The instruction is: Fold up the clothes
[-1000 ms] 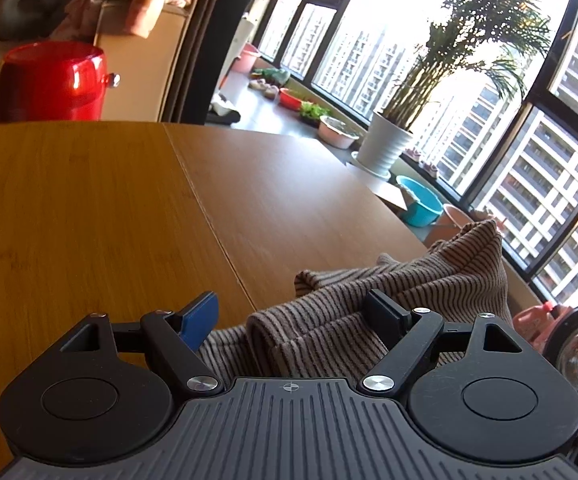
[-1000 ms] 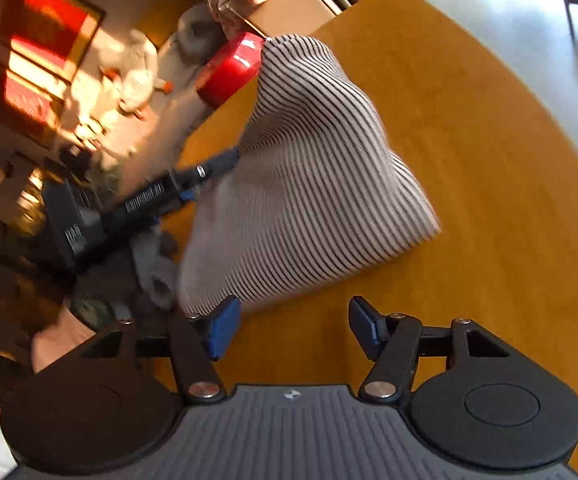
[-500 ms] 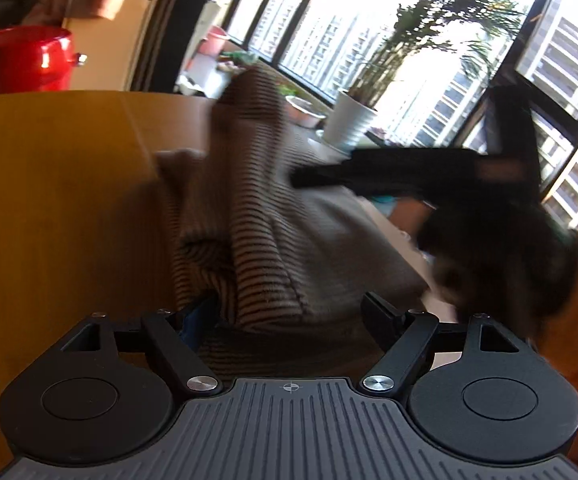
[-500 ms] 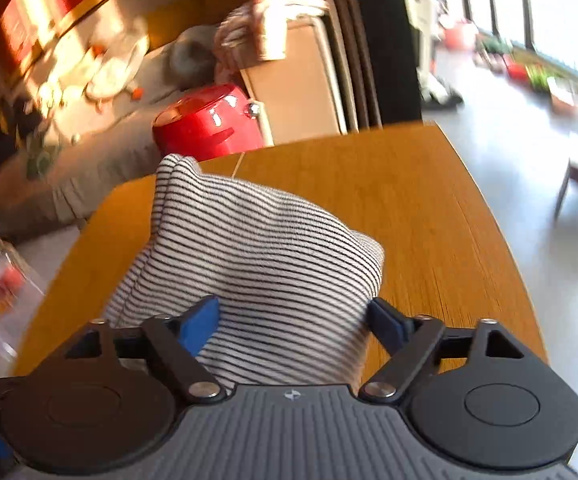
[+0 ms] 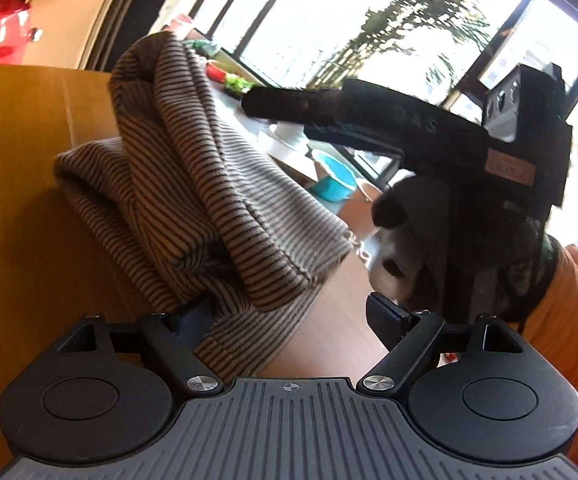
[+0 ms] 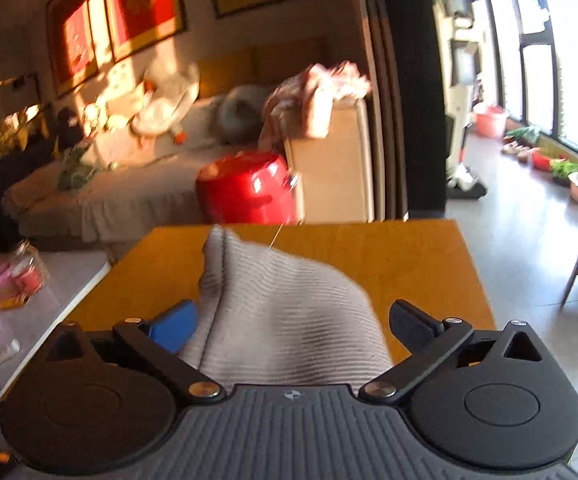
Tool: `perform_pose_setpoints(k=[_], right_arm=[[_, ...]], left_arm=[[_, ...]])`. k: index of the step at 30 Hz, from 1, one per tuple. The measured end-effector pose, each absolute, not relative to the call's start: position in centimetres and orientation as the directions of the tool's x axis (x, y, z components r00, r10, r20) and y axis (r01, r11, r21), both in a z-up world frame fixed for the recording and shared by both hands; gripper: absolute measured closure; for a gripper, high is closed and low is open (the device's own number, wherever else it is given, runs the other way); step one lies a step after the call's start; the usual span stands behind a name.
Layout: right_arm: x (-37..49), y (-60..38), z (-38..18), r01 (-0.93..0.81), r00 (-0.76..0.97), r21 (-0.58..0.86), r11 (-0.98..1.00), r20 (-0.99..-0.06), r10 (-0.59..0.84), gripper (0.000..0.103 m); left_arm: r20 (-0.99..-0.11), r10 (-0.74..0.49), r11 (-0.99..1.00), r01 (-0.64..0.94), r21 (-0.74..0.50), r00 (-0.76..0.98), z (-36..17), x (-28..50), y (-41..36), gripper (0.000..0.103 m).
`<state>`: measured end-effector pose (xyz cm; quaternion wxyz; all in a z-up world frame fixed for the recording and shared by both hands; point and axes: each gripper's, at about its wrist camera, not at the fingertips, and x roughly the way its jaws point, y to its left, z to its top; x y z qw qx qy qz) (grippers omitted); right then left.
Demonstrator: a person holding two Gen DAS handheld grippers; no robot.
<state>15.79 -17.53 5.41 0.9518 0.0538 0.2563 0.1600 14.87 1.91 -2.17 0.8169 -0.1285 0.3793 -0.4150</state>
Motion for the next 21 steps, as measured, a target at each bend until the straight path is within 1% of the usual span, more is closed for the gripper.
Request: perform_pose_setpoints(k=[3,4,5,6,7,8,10,12,14,16,19,21], right_arm=[[15.5,-18.2,5.5,-0.265,0.817,0.224,0.938,-0.465,0.342,0.001],[15.3,-18.3,5.3,-0.269,0.810,0.230,0.936,-0.472,0.348,0.006],[15.1,-18.2,5.1,-0.274,0.801,0.228,0.934,-0.484,0.353,0.019],[15.0,-18.0,4.8,-0.286,0.789,0.218,0.933,-0.500,0.358,0.028],[14.8,-17.6,4.5,-0.299,0.779,0.202,0.933,-0.513,0.361,0.041],[14.6,-17.3,4.3,-0.309,0.774,0.188,0.932,-0.520,0.361,0.045],[14.2,-16.8,3.9,-0.328,0.765,0.159,0.931,-0.534,0.361,0.045],[13.8,-16.2,3.4,-0.348,0.755,0.131,0.928,-0.548,0.360,0.045],[13.4,-15.7,2.9,-0.368,0.746,0.102,0.924,-0.562,0.359,0.045],[13.0,-15.2,2.5,-0.388,0.736,0.074,0.919,-0.575,0.357,0.045],[12.5,-14.9,2.1,-0.409,0.730,0.042,0.912,-0.584,0.355,0.045],[12.4,-15.2,2.1,-0.414,0.732,0.034,0.909,-0.581,0.355,0.045]], left_arm=[[-0.500,-0.760,0.646,0.571,-0.507,0.415,-1.1,14.8,3.4,0.016],[-0.495,-0.749,0.660,0.562,-0.498,0.440,-0.7,14.9,4.1,0.016],[-0.490,-0.737,0.675,0.550,-0.492,0.466,-0.3,15.0,4.8,0.017],[-0.485,-0.723,0.690,0.535,-0.487,0.491,0.1,15.1,5.5,0.018],[-0.482,-0.708,0.706,0.517,-0.484,0.516,0.4,15.2,6.2,0.020],[-0.482,-0.690,0.724,0.494,-0.481,0.541,0.6,15.4,6.7,0.022],[-0.484,-0.651,0.757,0.447,-0.477,0.585,0.9,15.8,7.8,0.025],[-0.500,-0.613,0.785,0.402,-0.472,0.611,0.7,16.2,8.4,0.031],[-0.528,-0.591,0.802,0.377,-0.464,0.610,0.1,16.5,8.5,0.040],[-0.564,-0.575,0.816,0.363,-0.451,0.593,-1.1,16.7,8.3,0.045],[-0.600,-0.580,0.813,0.348,-0.466,0.551,-2.8,17.0,8.0,0.054],[-0.606,-0.597,0.802,0.358,-0.479,0.526,-3.4,16.9,7.4,0.058]])
